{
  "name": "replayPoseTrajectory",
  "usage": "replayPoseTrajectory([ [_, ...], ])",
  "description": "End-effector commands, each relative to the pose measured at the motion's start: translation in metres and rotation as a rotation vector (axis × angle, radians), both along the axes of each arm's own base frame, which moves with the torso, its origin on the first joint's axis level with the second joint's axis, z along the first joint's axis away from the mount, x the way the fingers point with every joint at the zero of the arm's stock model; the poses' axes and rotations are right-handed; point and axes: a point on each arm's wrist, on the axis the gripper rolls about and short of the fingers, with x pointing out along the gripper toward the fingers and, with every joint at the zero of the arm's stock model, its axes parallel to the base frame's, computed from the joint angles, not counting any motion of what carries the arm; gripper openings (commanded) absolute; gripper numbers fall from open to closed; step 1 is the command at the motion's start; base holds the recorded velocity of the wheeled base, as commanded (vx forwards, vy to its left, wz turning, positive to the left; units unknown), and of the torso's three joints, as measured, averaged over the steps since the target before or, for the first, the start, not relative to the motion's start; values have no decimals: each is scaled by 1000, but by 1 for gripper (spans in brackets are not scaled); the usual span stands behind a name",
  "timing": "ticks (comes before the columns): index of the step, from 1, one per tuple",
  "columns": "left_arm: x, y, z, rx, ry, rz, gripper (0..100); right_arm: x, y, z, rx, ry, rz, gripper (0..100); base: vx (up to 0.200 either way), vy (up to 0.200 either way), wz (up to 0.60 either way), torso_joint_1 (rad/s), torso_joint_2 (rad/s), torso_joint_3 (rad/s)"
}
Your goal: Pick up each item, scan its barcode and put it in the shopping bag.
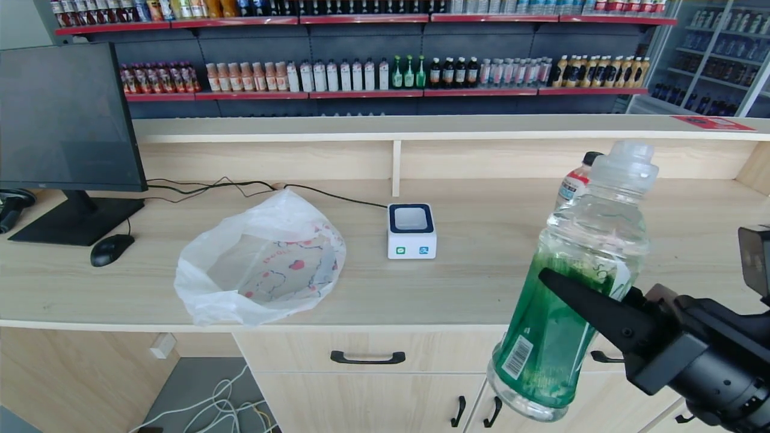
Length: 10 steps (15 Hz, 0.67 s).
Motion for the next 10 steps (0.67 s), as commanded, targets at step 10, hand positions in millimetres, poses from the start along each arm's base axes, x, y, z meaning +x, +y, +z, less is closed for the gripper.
replayPoseTrajectory([
  [10,0,0,0,-2,7,0,100,7,21,32,448,305,263,0,0,0,0,0,0,0],
])
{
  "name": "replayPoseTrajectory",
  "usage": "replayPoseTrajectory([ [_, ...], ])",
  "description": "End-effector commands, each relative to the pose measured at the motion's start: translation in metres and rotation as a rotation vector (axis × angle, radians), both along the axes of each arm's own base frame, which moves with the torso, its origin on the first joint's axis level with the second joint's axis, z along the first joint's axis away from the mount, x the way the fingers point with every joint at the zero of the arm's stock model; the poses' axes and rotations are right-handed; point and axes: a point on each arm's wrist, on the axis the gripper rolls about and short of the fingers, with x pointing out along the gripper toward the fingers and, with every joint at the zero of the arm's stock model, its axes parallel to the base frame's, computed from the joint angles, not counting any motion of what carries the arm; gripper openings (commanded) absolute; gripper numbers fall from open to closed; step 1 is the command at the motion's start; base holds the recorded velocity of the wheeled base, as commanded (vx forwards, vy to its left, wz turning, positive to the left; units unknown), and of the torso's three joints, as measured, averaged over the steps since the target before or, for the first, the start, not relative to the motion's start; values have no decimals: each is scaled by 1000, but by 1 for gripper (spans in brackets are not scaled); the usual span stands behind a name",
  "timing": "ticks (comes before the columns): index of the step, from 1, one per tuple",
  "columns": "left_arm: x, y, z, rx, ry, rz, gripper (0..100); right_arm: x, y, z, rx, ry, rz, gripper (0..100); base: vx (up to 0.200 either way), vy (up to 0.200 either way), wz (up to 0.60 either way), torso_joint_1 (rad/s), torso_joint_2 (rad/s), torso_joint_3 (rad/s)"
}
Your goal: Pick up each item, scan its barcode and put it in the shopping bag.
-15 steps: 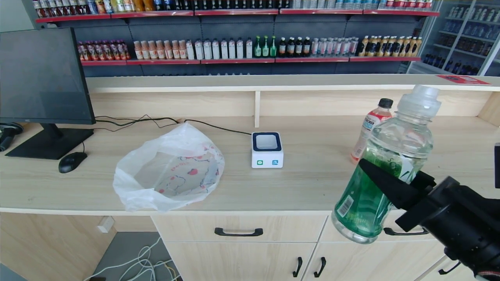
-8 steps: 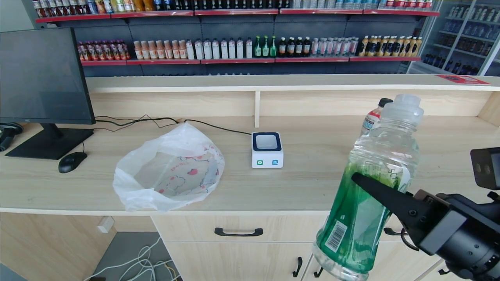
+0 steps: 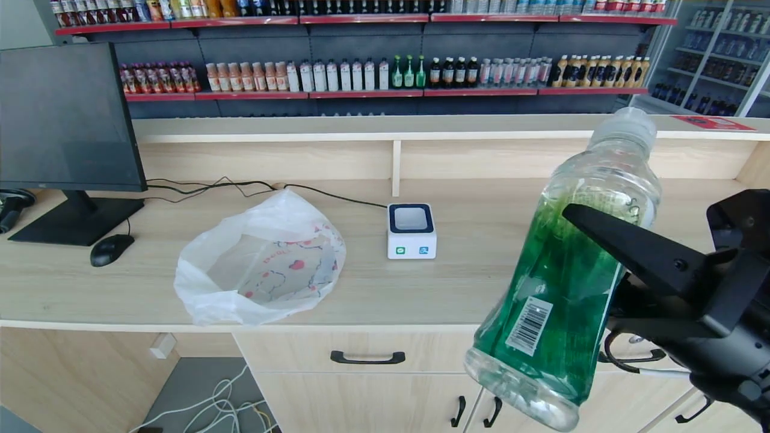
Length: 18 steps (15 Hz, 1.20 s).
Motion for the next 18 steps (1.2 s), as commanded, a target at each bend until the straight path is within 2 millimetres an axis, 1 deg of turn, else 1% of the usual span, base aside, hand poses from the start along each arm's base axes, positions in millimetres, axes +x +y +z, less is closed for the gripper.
replayPoseTrajectory([
  [1,0,0,0,0,0,0,100,12,11,4,12,-3,6,0,0,0,0,0,0,0],
  [2,0,0,0,0,2,0,100,13,14,6,18,-5,18,0,0,0,0,0,0,0],
  [3,0,0,0,0,0,0,100,9,19,7,28,1,51,0,0,0,0,0,0,0],
  [7,0,0,0,0,2,0,100,0,24,10,58,17,113,0,0,0,0,0,0,0],
  [10,0,0,0,0,2,0,100,-14,30,19,87,-7,187,0,0,0,0,0,0,0],
  [11,0,0,0,0,0,0,100,-21,30,20,95,-11,210,0,0,0,0,0,0,0],
  [12,0,0,0,0,0,0,100,-23,28,21,101,-6,219,0,0,0,0,0,0,0],
  [13,0,0,0,0,0,0,100,-28,23,25,127,-9,231,0,0,0,0,0,0,0],
  [14,0,0,0,0,0,0,100,-30,21,30,144,-25,232,0,0,0,0,0,0,0],
  [16,0,0,0,0,0,0,100,-32,19,29,142,-23,232,0,0,0,0,0,0,0],
  [18,0,0,0,0,2,0,100,-30,21,29,145,-14,236,0,0,0,0,0,0,0],
])
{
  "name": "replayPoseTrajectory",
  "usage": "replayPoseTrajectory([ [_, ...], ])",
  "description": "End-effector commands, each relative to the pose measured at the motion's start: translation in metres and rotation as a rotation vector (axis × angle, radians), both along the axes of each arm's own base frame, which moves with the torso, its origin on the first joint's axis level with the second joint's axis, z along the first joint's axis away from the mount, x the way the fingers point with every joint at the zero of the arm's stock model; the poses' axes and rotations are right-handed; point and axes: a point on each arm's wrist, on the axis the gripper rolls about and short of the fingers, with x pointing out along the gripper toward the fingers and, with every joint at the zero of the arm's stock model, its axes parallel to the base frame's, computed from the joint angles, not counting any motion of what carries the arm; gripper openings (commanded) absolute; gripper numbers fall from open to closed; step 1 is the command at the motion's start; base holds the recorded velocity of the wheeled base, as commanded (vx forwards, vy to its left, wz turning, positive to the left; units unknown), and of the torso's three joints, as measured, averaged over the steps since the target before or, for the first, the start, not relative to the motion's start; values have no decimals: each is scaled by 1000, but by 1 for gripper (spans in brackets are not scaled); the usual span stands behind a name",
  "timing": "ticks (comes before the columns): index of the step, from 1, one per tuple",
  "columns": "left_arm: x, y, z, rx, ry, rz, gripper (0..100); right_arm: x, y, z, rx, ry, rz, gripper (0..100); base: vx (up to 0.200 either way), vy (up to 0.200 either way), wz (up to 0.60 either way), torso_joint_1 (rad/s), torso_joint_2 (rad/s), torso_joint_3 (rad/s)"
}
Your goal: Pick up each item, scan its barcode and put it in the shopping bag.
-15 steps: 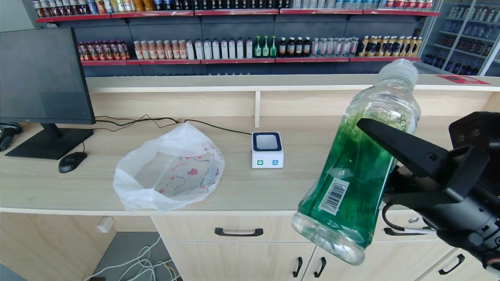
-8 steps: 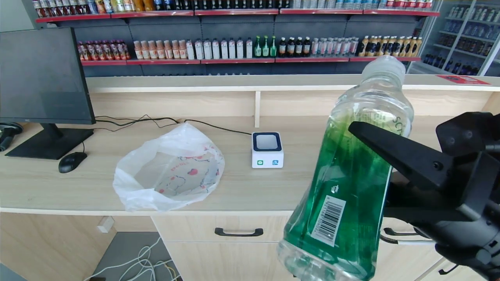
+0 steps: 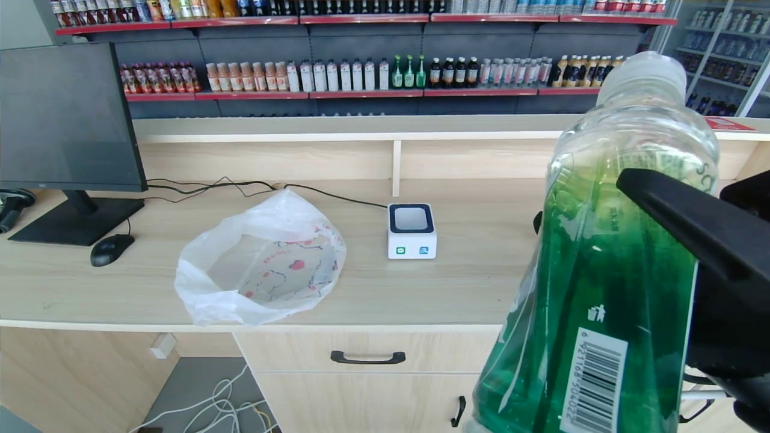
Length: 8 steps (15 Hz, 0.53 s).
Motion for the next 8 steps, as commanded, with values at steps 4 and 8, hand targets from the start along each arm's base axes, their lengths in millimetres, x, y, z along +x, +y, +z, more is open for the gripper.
replayPoseTrajectory([
  [4,0,0,0,0,2,1,100,-2,-2,1,6,-4,1,0,0,0,0,0,0,0],
  [8,0,0,0,0,2,1,100,-3,-4,2,10,-5,1,0,0,0,0,0,0,0],
])
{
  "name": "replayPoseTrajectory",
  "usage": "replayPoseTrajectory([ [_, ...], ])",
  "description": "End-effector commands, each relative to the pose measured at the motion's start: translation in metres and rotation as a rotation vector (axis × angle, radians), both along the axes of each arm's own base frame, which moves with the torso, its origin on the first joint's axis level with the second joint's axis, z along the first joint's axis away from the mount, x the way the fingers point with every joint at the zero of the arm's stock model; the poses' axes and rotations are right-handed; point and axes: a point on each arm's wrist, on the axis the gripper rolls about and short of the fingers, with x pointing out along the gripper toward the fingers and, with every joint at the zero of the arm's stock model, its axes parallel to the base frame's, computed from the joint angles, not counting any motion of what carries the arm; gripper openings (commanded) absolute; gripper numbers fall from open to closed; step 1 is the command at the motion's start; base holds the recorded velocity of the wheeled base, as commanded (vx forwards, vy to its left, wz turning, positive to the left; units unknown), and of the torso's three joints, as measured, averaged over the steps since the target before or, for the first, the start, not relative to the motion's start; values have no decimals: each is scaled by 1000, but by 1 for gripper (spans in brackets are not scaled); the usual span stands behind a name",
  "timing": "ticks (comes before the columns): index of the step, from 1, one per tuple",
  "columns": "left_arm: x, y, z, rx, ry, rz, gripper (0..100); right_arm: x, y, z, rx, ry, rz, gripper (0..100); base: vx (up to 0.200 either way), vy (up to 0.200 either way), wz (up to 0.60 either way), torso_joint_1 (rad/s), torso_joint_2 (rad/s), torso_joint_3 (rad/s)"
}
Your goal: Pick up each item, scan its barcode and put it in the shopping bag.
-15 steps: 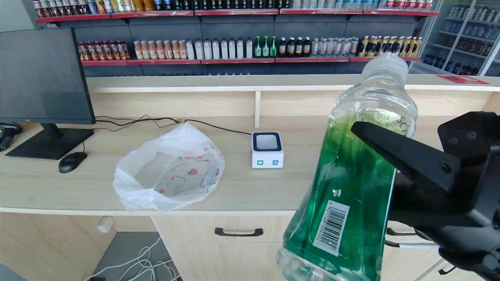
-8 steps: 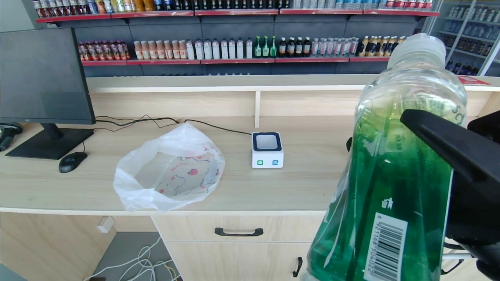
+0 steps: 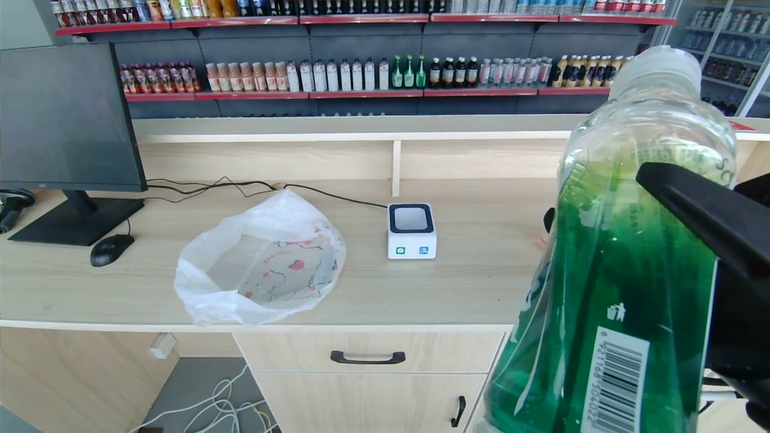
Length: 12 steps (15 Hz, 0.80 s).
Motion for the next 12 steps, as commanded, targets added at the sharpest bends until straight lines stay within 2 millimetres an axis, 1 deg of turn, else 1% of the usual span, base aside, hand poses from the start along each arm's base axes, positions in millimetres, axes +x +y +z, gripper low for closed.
replayPoseTrajectory([
  [1,0,0,0,0,1,0,100,-1,-1,-2,-7,4,0,0,0,0,0,0,0,0],
  [5,0,0,0,0,1,0,100,-5,-6,-1,3,-4,0,0,0,0,0,0,0,0],
  [8,0,0,0,0,1,0,100,-8,-9,-5,-21,-18,-15,0,0,0,0,0,0,0],
  [11,0,0,0,0,1,0,100,-1,-5,-30,-219,-143,-141,0,0,0,0,0,0,0],
  [12,0,0,0,0,2,0,100,-1,-5,-35,-261,-169,-163,0,0,0,0,0,0,0],
])
